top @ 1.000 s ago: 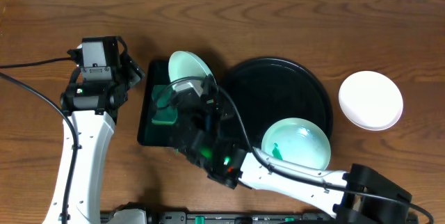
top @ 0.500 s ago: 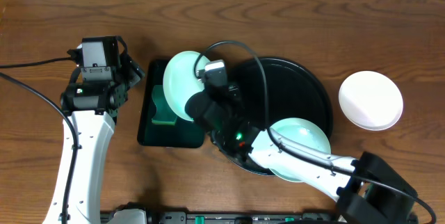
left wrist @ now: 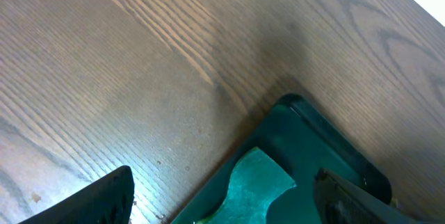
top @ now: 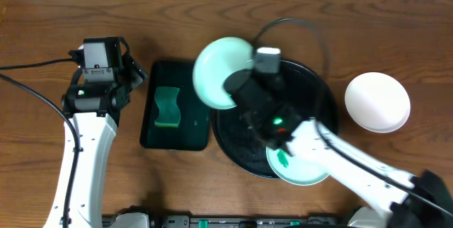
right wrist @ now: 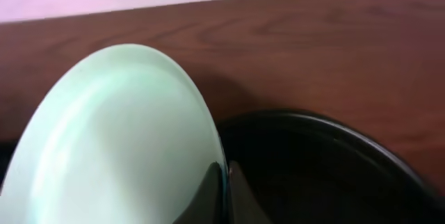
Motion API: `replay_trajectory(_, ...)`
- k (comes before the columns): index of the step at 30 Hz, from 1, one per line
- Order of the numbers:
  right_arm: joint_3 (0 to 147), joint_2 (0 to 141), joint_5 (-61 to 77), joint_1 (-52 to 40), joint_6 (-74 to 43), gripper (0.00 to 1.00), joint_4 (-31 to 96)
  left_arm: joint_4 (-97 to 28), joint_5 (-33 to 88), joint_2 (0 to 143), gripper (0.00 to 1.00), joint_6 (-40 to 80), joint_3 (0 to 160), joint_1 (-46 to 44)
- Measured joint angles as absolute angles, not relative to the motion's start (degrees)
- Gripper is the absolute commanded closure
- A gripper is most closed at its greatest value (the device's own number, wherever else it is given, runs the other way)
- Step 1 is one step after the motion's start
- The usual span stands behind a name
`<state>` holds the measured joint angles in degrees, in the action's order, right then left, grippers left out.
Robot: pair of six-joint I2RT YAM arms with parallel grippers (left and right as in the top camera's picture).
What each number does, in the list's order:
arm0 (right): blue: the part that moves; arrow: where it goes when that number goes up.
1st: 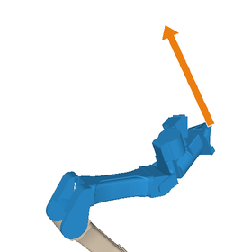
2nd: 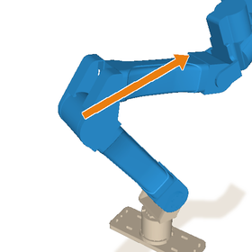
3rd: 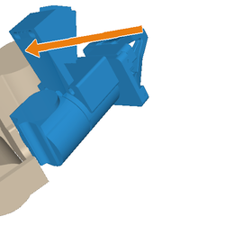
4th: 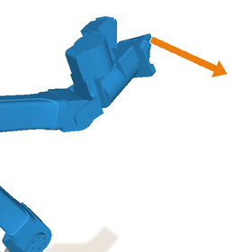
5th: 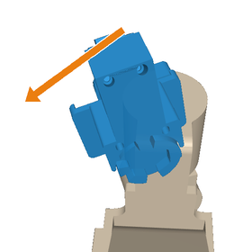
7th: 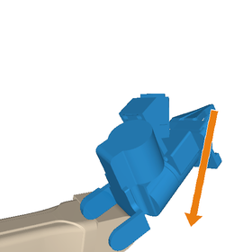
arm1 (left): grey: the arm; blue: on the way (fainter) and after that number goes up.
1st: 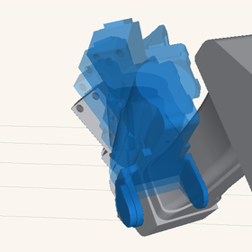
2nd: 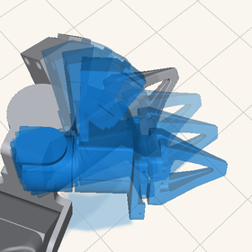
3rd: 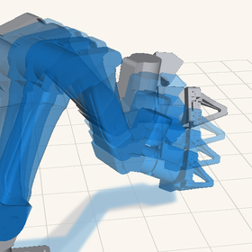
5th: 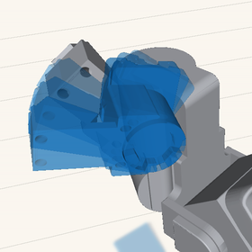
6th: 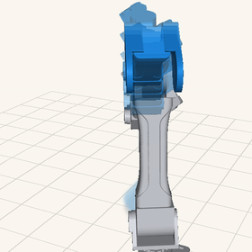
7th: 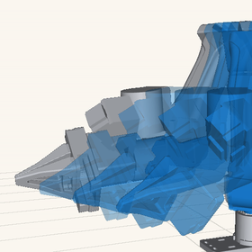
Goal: Clean dirty plates on tray and stack at the side
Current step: 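Carry the pale green plate right toward the white plate, then lower the plate onto the white plate and open the right gripper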
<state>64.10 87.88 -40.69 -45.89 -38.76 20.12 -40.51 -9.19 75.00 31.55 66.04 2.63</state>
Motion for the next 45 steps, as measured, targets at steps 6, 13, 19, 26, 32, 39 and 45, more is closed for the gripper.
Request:
replay_trajectory(6,64.16,82.98,-40.53,-35.94,-50.70,0.99,33.45,-40.53,-9.19,75.00,0.18,31.55,66.04,2.63)
replay_trajectory(13,64.14,80.25,-40.45,-23.66,-64.45,0.99,45.87,-40.53,-9.17,75.00,0.18,31.55,66.04,2.63)
replay_trajectory(19,64.14,80.12,-40.45,-13.74,-68.47,0.99,50.76,-40.51,-9.17,75.00,0.18,31.55,66.04,2.63)
replay_trajectory(26,64.01,80.12,-40.47,-6.22,-70.52,0.98,54.19,-40.51,-9.17,75.00,0.18,31.55,66.04,2.63)
replay_trajectory(32,62.30,80.07,-40.45,-1.06,-73.06,0.99,56.18,-40.51,-9.17,75.00,0.18,31.55,66.04,2.63)
replay_trajectory(39,57.87,80.07,-40.49,3.31,-75.29,0.99,56.07,-40.51,-9.17,75.00,0.18,31.55,66.04,2.63)
replay_trajectory(45,51.57,80.07,-40.45,5.08,-79.07,0.99,52.16,-40.51,-9.17,75.00,0.18,31.55,66.04,2.63)
